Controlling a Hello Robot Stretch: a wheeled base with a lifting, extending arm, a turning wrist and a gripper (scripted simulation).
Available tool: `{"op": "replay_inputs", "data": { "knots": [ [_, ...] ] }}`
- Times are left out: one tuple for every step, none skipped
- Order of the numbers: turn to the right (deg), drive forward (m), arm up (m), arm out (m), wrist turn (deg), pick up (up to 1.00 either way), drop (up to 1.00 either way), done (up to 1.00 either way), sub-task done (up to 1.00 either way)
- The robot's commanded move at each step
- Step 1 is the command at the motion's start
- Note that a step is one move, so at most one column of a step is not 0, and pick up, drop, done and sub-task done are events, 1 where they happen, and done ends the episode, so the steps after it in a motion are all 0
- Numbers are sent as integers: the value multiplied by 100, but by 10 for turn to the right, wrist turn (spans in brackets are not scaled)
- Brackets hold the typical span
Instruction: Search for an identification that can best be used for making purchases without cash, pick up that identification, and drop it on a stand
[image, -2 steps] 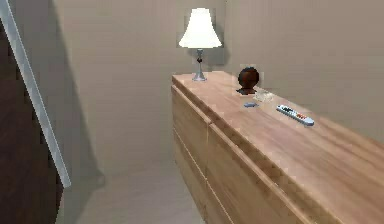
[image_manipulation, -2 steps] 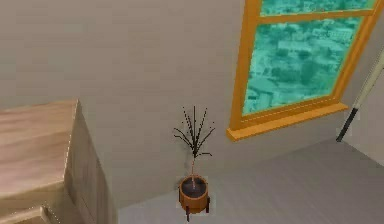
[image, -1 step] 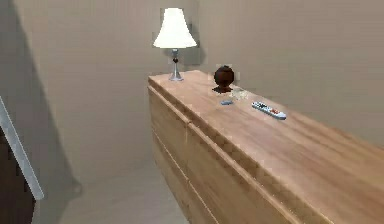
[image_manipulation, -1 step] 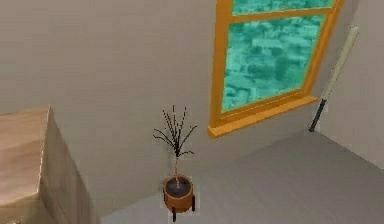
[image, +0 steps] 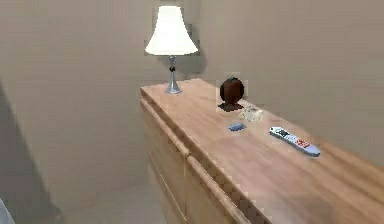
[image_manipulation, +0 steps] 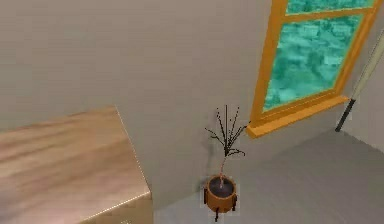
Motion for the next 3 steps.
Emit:
{"op": "replay_inputs", "data": {
  "knots": [
    [-450,0,0,0,0,0,0,0,0],
    [-270,0,0,0,0,0,0,0,0],
    [-30,0,0,0,0,0,0,0,0]
  ]
}}
